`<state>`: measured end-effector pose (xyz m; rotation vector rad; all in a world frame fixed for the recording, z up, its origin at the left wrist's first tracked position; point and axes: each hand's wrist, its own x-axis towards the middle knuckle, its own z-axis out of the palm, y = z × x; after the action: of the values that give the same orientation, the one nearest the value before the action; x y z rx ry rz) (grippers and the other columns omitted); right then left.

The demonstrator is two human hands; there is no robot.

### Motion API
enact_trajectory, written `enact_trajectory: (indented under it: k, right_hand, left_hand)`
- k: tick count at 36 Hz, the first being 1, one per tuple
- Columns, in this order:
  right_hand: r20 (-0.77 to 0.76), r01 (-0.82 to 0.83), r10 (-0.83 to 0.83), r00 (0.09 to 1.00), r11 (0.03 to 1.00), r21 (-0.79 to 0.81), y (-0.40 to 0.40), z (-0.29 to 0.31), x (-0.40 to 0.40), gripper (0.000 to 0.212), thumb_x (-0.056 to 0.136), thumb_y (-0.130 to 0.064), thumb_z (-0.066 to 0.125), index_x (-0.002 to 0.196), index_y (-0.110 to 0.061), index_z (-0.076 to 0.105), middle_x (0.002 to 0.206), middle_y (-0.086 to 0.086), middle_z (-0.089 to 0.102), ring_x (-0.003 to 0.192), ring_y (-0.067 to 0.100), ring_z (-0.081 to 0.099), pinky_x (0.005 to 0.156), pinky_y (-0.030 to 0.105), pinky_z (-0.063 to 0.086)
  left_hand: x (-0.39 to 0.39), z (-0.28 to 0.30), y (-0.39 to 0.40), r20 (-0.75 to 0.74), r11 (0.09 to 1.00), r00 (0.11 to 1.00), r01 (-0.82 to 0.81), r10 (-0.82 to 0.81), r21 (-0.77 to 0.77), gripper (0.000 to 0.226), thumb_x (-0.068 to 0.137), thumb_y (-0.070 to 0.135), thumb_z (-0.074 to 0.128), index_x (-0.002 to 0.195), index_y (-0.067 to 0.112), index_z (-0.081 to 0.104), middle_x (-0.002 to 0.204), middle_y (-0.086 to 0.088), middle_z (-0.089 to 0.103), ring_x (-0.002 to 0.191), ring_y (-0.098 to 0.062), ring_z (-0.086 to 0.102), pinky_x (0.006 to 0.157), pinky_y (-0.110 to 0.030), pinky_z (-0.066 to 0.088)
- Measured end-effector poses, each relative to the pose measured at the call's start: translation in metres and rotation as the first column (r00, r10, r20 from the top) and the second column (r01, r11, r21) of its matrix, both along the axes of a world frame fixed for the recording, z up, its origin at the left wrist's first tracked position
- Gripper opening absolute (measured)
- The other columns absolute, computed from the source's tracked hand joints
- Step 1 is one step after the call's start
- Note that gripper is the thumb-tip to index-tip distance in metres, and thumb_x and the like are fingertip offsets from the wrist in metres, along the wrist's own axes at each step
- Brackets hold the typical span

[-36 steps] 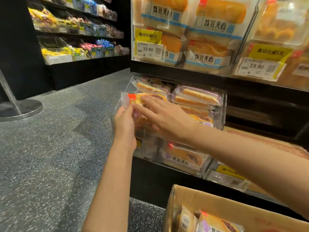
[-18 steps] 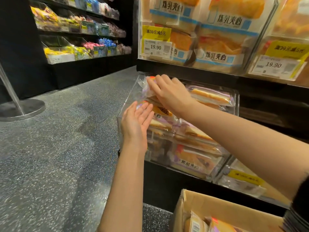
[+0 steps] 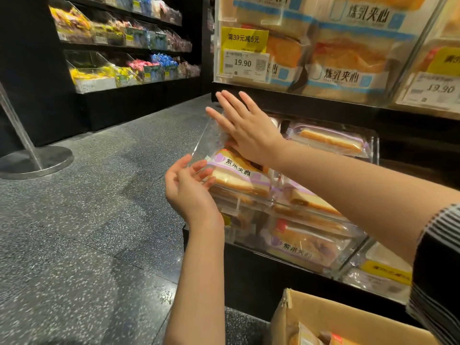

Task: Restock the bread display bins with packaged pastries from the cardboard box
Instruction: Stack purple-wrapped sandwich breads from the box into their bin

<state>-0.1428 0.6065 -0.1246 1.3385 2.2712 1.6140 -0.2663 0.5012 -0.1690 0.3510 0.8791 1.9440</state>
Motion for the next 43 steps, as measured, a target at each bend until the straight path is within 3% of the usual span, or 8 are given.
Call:
enact_trajectory:
  k: [10,13,17,20,27,34,39,43]
  right_hand:
    - [0.101,0.053,-0.071,0.992,0.983,0.174,0.005,-0.002,-0.005,0.083,0.095,-0.062,0.021,0.153,-0.007,-0.001,0.161,0.014,0.002,0.149,0.026,0.002,0.120,0.044,0.002]
    - [0.066,-0.142,0.135,0.989,0.983,0.116,-0.002,0.006,-0.009,0.082,0.093,-0.054,0.036,0.152,-0.002,0.011,0.159,0.018,0.015,0.147,0.030,0.014,0.120,0.044,0.008]
    - [0.175,-0.314,0.315,0.933,0.949,-0.034,-0.005,0.003,0.006,0.063,0.097,-0.036,0.028,0.150,-0.002,0.022,0.155,0.019,0.025,0.144,0.031,0.024,0.119,0.044,0.012]
    - [0.140,-0.276,0.286,0.948,0.957,-0.087,-0.002,-0.001,0.018,0.055,0.101,-0.030,0.026,0.147,-0.001,0.031,0.155,0.015,0.028,0.143,0.029,0.028,0.119,0.042,0.018]
    - [0.174,-0.105,0.134,0.976,0.980,-0.167,0.003,0.004,0.025,0.066,0.100,-0.047,0.022,0.152,-0.008,0.016,0.161,0.011,0.005,0.149,0.023,0.003,0.120,0.037,-0.001]
    - [0.130,0.018,0.027,0.991,0.944,-0.329,-0.005,0.015,0.012,0.063,0.102,-0.047,0.018,0.153,-0.014,0.002,0.160,0.008,-0.013,0.147,0.020,-0.014,0.118,0.035,-0.011]
    - [0.071,0.016,0.016,0.997,0.903,-0.430,-0.031,0.023,-0.001,0.055,0.103,-0.021,0.020,0.153,-0.010,0.002,0.161,0.011,-0.010,0.148,0.020,-0.010,0.119,0.033,-0.008]
    - [-0.020,-0.053,0.049,0.999,0.876,-0.480,-0.070,0.029,0.000,0.050,0.100,-0.013,0.033,0.150,-0.012,0.030,0.159,0.013,0.017,0.148,0.021,0.010,0.121,0.035,0.004]
  left_hand:
    - [-0.010,0.000,-0.003,0.001,0.998,0.999,-0.052,0.052,-0.046,0.031,0.089,-0.004,0.036,0.085,0.016,0.059,0.072,-0.001,0.061,0.059,-0.010,0.054,0.051,-0.018,0.043]
    - [-0.008,0.000,-0.003,0.012,0.998,0.999,-0.034,0.035,-0.045,0.030,0.089,-0.004,0.035,0.085,0.016,0.058,0.071,-0.001,0.061,0.057,-0.009,0.052,0.050,-0.018,0.042]
    - [-0.004,-0.002,-0.002,0.015,0.999,1.000,-0.014,0.015,-0.045,0.030,0.090,-0.003,0.035,0.086,0.016,0.057,0.072,-0.002,0.060,0.057,-0.009,0.052,0.050,-0.018,0.041]
    - [-0.001,-0.003,-0.001,0.006,0.999,1.000,-0.001,0.001,-0.051,0.028,0.091,-0.004,0.035,0.093,0.012,0.058,0.073,-0.002,0.060,0.057,-0.008,0.053,0.051,-0.018,0.041]
    - [0.001,-0.007,0.001,-0.032,0.999,0.999,0.016,-0.017,-0.034,0.029,0.091,-0.004,0.035,0.088,0.015,0.058,0.072,-0.002,0.060,0.051,-0.005,0.053,0.052,-0.018,0.043]
    - [0.002,-0.004,-0.001,-0.165,0.996,0.983,0.085,-0.085,-0.005,0.029,0.091,-0.004,0.037,0.088,0.016,0.057,0.075,-0.002,0.062,0.059,-0.007,0.054,0.057,-0.017,0.044]
    - [0.004,-0.001,-0.006,-0.356,0.983,0.917,0.183,-0.179,-0.022,0.029,0.092,-0.002,0.038,0.085,0.019,0.056,0.081,-0.001,0.062,0.069,-0.007,0.056,0.061,-0.012,0.044]
    - [0.011,0.000,-0.013,-0.491,0.980,0.851,0.198,-0.190,-0.036,0.028,0.090,-0.002,0.040,0.084,0.020,0.056,0.082,0.000,0.062,0.070,-0.005,0.056,0.062,-0.011,0.044]
